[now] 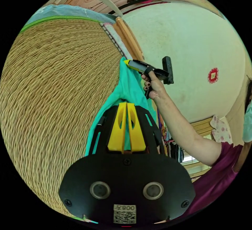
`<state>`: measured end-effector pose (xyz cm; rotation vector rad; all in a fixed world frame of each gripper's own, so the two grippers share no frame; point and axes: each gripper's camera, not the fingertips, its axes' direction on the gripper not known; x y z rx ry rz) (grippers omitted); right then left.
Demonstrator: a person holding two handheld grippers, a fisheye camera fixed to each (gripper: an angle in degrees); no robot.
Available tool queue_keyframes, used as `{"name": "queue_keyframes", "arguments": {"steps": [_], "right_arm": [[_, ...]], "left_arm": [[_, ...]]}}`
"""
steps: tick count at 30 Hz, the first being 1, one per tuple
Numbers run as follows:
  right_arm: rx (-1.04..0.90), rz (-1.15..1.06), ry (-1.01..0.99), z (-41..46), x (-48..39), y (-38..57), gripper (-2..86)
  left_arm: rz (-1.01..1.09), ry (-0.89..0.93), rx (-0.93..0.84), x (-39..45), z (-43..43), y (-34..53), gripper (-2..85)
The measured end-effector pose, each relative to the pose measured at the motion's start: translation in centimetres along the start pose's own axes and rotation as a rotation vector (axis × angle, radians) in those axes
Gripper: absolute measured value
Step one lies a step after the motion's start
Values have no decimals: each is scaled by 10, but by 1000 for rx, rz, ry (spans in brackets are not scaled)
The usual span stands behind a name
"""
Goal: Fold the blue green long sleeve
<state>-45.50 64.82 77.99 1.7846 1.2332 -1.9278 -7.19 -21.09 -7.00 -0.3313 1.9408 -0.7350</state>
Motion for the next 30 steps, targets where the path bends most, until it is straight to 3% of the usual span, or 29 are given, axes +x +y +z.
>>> {"name": "queue_keyframes", "arguments": {"steps": [9,15,22,30], "right_arm": [[147,-44,0,-69,14,69,0],[25,59,87,-36,56,123,-1],[111,96,44,-56,82,137,6],[202,272,149,-147,111,307,56]], "left_arm": [[35,109,56,8,-5,-10,0],[48,-16,-49,7,19,-29,0],[41,0,-17,10,25,-32,1],[117,60,-17,34,39,-37,11]]}}
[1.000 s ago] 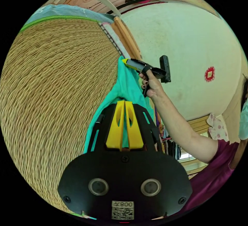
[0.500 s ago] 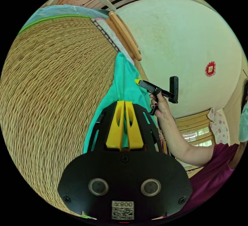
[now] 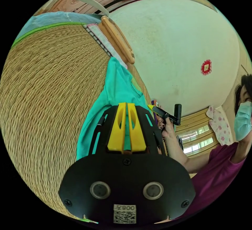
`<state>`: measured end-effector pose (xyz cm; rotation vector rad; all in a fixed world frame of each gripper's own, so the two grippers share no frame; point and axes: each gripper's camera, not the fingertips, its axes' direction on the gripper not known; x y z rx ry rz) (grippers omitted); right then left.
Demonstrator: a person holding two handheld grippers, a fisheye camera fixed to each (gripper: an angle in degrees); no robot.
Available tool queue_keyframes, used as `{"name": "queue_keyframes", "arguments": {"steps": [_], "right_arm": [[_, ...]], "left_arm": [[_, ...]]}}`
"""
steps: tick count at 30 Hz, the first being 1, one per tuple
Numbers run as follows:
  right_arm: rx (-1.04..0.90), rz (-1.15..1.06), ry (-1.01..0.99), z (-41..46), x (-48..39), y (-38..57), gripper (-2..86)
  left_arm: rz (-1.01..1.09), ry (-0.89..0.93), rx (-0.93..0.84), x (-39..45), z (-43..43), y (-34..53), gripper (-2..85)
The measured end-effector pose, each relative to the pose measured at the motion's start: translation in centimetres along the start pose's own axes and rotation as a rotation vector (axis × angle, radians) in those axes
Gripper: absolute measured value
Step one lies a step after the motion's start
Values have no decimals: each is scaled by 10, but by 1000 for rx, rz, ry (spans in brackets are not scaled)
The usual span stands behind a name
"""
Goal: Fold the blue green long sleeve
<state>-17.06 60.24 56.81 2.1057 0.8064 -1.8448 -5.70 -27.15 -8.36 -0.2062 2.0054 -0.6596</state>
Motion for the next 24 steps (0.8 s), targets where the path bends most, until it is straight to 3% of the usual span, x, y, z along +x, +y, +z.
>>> {"name": "queue_keyframes", "arguments": {"steps": [7,16,24], "right_arm": [[-38,203,98,-49,71,114,74],[-109,194,111,-14,106,111,17],[-37,160,52,-57,124,128,5]], "left_arm": [[77,-1,-114,23,50,-12,20],[106,-127,-214,36,105,-17,4],[165,-164,-169,63,122,-12,9]]}}
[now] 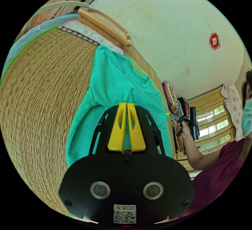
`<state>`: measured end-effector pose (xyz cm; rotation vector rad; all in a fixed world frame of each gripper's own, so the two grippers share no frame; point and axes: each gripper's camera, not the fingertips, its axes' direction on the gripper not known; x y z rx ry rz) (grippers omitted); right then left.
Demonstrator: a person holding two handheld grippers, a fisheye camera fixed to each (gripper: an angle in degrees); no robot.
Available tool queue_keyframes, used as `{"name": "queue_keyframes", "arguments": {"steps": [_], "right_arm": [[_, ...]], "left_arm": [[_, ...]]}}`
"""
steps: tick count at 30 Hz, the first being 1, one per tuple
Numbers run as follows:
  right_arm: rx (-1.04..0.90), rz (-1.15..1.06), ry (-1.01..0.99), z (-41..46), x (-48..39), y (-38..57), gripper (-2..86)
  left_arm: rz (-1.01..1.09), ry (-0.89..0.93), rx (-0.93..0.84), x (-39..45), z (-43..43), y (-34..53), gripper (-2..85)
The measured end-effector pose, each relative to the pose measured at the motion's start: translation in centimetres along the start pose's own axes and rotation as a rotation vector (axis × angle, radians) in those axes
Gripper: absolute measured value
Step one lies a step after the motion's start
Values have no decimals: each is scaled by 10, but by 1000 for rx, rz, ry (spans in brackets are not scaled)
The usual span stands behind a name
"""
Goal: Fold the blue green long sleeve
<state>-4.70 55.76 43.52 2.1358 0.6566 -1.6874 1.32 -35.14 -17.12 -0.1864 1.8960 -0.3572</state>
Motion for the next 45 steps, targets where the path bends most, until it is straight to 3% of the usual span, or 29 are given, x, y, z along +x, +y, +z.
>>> {"name": "queue_keyframes", "arguments": {"steps": [5,10,19,24,28,34,38,45], "right_arm": [[2,14,-30,9,18,3,4],[17,-19,-22,-5,25,-6,4],[-75,68,-105,27,85,-28,11],[44,101,-130,10,96,-15,38],[101,32,-137,-10,73,20,67],[-63,-70,-13,38,36,43,37],[-46,-71,-14,23,47,38,16],[-124,-32,-159,36,64,52,13]], "left_arm": [[176,3,-142,49,50,-7,27],[247,-159,-295,71,108,-23,9],[253,-192,-320,82,130,-26,10],[344,-174,-276,106,141,-32,45],[386,-241,-357,112,175,-38,34],[314,-184,-345,104,185,-50,6],[334,-140,-327,110,176,-57,3],[315,-130,-430,97,197,-62,7]]}}
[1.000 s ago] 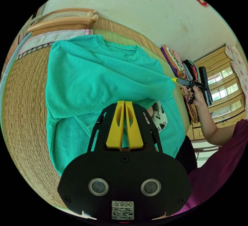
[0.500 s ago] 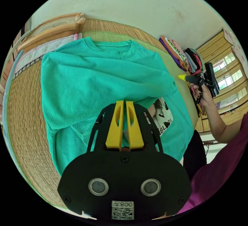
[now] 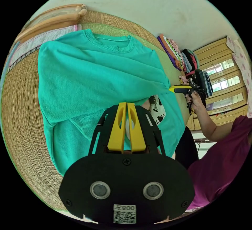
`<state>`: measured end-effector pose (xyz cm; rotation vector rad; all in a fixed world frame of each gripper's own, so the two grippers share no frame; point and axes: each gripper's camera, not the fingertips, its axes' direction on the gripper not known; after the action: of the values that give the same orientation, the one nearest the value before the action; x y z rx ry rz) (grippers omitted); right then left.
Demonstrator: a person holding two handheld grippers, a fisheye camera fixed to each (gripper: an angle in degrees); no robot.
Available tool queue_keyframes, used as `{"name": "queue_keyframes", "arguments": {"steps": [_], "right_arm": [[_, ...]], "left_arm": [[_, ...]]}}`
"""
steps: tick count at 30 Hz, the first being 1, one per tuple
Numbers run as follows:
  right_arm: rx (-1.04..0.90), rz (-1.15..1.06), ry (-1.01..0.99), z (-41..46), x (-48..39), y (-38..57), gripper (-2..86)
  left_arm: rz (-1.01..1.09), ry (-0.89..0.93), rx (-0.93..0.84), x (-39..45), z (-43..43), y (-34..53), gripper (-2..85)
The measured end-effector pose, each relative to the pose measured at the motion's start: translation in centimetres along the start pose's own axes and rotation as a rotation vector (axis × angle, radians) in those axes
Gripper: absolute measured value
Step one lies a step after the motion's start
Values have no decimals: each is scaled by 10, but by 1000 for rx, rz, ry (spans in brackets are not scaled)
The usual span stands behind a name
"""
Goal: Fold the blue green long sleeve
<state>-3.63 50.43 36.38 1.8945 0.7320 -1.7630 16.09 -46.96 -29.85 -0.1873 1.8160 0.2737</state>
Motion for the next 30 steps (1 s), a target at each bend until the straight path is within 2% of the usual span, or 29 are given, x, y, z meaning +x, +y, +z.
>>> {"name": "queue_keyframes", "arguments": {"steps": [11,14,16,17,23,30], "right_arm": [[188,-5,2,-26,-18,-18,2],[127,-5,141,7,-22,-39,2],[54,-14,204,34,-22,-46,2],[112,-2,180,30,-21,-40,1],[107,80,92,13,-12,-25,1],[205,105,155,-19,-23,-9,3]], "left_arm": [[-24,67,95,-16,-10,-12,13],[-62,-8,30,-29,9,-17,6],[-86,32,48,-35,9,-19,3],[-86,26,46,-36,8,-20,3],[-110,55,130,-36,-19,-8,2],[-182,-15,222,-48,-55,13,3]]}}
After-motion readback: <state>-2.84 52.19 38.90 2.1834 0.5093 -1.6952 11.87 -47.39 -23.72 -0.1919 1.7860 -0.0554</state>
